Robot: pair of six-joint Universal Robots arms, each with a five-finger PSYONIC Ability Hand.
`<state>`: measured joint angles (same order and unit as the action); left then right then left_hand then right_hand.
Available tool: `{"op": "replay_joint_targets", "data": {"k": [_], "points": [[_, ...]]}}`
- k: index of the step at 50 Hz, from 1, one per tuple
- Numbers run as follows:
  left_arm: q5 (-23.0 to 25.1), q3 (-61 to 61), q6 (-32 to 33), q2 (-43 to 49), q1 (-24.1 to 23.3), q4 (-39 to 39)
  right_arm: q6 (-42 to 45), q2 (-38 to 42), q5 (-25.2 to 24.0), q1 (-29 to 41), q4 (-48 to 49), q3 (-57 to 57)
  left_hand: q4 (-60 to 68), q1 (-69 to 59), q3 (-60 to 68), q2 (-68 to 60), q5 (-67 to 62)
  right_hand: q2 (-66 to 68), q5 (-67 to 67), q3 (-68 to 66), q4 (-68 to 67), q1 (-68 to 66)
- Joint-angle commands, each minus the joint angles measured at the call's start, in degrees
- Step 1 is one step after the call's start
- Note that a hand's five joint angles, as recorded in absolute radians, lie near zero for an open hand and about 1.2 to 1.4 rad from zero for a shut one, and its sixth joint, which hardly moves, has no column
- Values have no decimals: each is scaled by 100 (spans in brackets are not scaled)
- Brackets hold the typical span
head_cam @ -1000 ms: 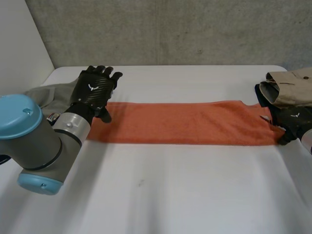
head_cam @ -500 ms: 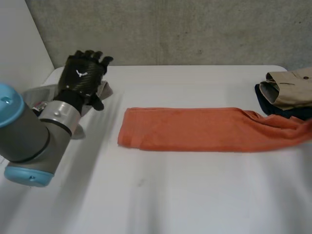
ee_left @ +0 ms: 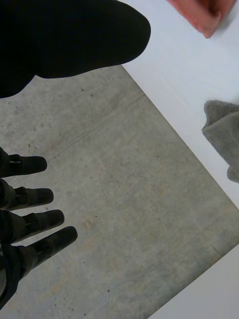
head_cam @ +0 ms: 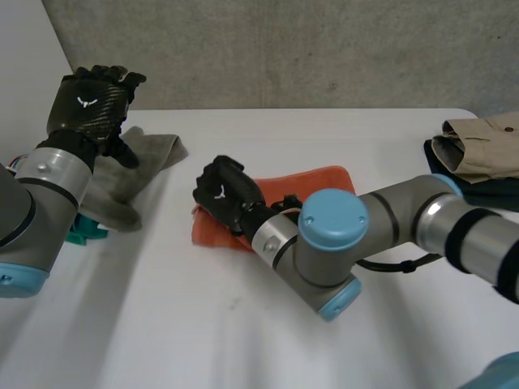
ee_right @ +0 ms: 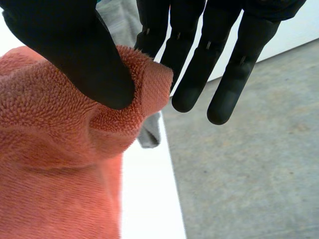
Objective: Fold the laundry.
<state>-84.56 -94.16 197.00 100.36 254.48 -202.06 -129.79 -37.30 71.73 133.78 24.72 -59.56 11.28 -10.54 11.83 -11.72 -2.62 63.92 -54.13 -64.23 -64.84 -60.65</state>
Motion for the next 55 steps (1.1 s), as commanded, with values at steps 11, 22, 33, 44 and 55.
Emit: {"op": "replay_joint_targets", "data": {"k": [11,22,33,44,55], "points": [[-95,1470,57,896,-838,202,-3270,-1693,1580,-1082,-1232,-995,-128,54,-183,172,262,-5392,5413,5423,5484,5065],[-728,3297,22,2311,-1813,1308,-3606,-1316,1142,-1926,-1955,-1690,-128,54,-183,172,262,-5392,5413,5423,5484,5065],[-1000,4370,215,3647,-2131,1977,-3597,-1245,1299,-1944,-1321,-1884,-128,54,-183,172,262,-4669,4689,4700,4761,4342],[-1721,5136,1059,4677,-2008,3085,-3369,-1227,1458,-1988,-1260,-1972,-128,54,-183,172,262,-3458,3479,3489,3551,3131],[-2162,5251,1614,4414,-1752,3103,-3123,-1192,1449,-1997,-1224,-2007,-128,54,-183,172,262,-854,875,886,947,528]]}}
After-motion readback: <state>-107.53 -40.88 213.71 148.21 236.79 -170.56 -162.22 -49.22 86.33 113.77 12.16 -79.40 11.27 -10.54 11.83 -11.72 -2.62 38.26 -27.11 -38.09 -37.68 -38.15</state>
